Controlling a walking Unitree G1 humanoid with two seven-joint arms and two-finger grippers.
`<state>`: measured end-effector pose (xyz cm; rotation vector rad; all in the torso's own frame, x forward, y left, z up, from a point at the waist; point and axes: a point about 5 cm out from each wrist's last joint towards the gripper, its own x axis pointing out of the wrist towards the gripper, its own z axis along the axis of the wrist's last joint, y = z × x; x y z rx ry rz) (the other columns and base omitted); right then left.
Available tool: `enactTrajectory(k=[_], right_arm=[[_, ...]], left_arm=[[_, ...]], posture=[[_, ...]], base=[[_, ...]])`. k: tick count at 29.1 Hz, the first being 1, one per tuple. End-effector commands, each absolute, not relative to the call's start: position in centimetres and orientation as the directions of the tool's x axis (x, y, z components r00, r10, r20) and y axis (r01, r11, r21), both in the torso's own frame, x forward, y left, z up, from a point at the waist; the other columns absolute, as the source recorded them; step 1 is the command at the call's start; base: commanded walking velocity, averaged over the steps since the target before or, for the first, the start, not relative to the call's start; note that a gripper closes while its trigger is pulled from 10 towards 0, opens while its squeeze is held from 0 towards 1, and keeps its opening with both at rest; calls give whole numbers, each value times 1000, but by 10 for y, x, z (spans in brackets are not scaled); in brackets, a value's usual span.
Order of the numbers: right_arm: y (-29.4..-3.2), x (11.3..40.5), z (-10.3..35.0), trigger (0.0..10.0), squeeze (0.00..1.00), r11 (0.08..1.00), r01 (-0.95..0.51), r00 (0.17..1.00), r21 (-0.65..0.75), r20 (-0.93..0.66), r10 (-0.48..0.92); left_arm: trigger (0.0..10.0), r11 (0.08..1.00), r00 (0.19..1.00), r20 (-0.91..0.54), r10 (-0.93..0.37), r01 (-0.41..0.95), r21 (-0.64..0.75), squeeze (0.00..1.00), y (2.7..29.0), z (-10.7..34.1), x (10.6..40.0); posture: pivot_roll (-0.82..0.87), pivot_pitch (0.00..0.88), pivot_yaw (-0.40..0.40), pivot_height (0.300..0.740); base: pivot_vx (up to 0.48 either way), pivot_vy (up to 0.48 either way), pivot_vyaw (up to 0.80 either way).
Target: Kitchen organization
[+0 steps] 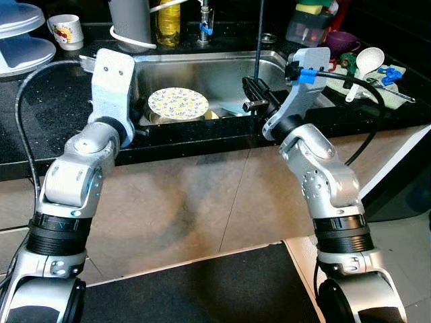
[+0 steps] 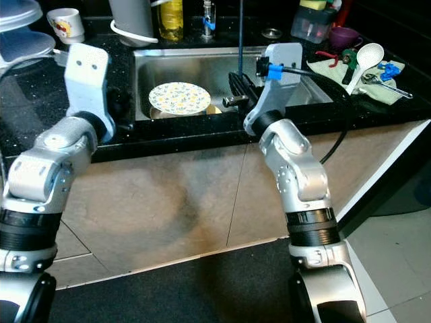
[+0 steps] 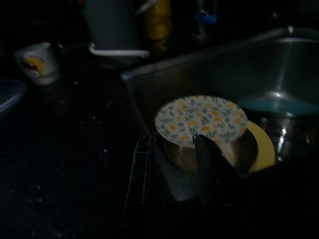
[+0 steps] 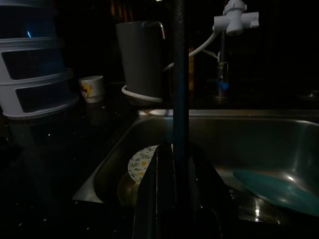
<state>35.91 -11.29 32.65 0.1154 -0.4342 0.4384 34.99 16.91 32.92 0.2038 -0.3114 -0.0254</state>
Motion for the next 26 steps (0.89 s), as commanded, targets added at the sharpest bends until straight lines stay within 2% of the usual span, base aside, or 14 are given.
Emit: enactTrajectory(k=[1,10,19,26], right_arm=[[-117,361,322,10000,0,907,-420,821,28,437,366],[-136,364,317,10000,0,938,-336,857,83,441,267],[-139,364,312,10000,0,935,-337,861,108,437,260],[-134,365,305,10000,0,938,-342,868,62,402,290]], left_arm=[[10000,980,950,310,-38,-26,199,0,169,324,351],[10000,982,932,362,-28,-43,185,0,162,327,350],[10000,980,935,353,-42,-30,196,0,159,319,352],[10000,980,943,331,-31,-36,194,0,163,310,351]], posture=[[-65,184,-73,740],[-62,180,-62,740],[-64,179,-46,740],[-60,178,-48,740]], base=[[0,0,0],[0,0,0],[0,0,0],[0,0,0]])
